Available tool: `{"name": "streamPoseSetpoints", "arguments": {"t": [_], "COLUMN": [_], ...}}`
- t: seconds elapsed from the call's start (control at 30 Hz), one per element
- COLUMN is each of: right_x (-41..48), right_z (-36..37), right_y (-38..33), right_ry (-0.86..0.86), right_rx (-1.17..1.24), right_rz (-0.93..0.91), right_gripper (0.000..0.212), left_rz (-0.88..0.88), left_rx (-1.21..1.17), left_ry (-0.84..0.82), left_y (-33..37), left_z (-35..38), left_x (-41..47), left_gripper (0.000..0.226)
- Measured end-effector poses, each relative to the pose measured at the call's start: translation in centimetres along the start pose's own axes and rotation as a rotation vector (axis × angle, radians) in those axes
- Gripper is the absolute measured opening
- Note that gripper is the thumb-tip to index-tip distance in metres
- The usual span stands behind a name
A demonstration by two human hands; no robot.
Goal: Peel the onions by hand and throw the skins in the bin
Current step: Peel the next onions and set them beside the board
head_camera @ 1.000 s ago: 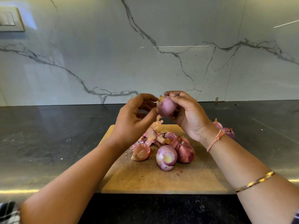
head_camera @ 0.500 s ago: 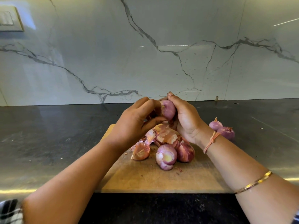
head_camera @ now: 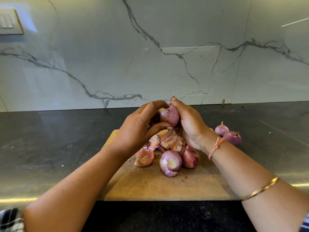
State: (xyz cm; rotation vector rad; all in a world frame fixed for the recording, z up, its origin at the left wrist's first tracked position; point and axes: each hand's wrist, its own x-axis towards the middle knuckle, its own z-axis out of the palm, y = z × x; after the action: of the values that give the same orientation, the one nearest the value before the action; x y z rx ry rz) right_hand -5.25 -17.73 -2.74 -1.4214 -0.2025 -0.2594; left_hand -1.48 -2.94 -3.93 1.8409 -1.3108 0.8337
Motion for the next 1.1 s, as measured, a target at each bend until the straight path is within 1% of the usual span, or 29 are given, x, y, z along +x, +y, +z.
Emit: {"name": "streamPoseSetpoints", "arguments": {"t": [0.13, 0.23, 0.3, 0.37, 0.43, 0.53, 0.6, 0.73, 0.8, 0.87, 0.97, 1.03, 1.1], "right_x": [-0.1, -0.2, -0.2, -0.2, 0.1, 0.1, 0.0, 0.2, 0.4, 0.4, 0.1, -0.1, -0.3], "right_z": [0.1, 0.2, 0.3, 0.2, -0.1, -0.4, -0.4, -0.4, -0.4, -0.4, -0.5, -0.6, -0.6], "right_y": [0.0, -0.2, -0.4, -0.5, -0.5, -0.6, -0.6, -0.3, 0.0, 0.3, 0.6, 0.5, 0.5], "right_ry": [0.003, 0.000, -0.009, -0.012, 0.000, -0.013, -0.036, -0.049, -0.060, -0.118, -0.195, -0.186, -0.170], "right_rx": [-0.001, 0.057, 0.055, 0.086, 0.133, 0.139, 0.112, -0.087, -0.188, -0.275, -0.480, -0.638, -0.731], "right_rz": [0.006, 0.038, 0.047, 0.044, 0.021, -0.049, -0.082, -0.134, -0.148, -0.131, -0.126, -0.164, -0.212], "right_gripper": [0.055, 0.057, 0.052, 0.037, 0.024, 0.020, 0.019, 0.015, 0.021, 0.024, 0.044, 0.059, 0.067], "left_rz": [0.003, 0.016, -0.005, -0.078, -0.191, -0.318, -0.383, -0.505, -0.573, -0.619, -0.651, -0.652, -0.654], "left_rx": [0.022, 0.060, 0.082, 0.059, 0.004, -0.075, -0.172, -0.330, -0.375, -0.405, -0.431, -0.452, -0.469], "left_ry": [-0.005, 0.012, 0.005, 0.013, 0.035, 0.086, 0.120, 0.179, 0.204, 0.203, 0.194, 0.187, 0.179], "left_y": [0.0, -0.2, -0.5, -0.7, -0.7, -0.4, 0.1, 1.1, 1.0, 0.9, 0.8, 0.9, 1.0], "left_z": [-0.1, 0.0, -0.1, -0.3, -0.4, -0.3, -0.2, -0.1, -0.2, -0.1, -0.1, -0.1, -0.2], "left_x": [0.0, 0.0, 0.0, 0.0, 0.0, 0.1, 0.1, 0.4, 0.4, 0.4, 0.4, 0.4, 0.5], "left_gripper": [0.036, 0.022, 0.020, 0.025, 0.027, 0.024, 0.022, 0.017, 0.014, 0.013, 0.014, 0.017, 0.019]}}
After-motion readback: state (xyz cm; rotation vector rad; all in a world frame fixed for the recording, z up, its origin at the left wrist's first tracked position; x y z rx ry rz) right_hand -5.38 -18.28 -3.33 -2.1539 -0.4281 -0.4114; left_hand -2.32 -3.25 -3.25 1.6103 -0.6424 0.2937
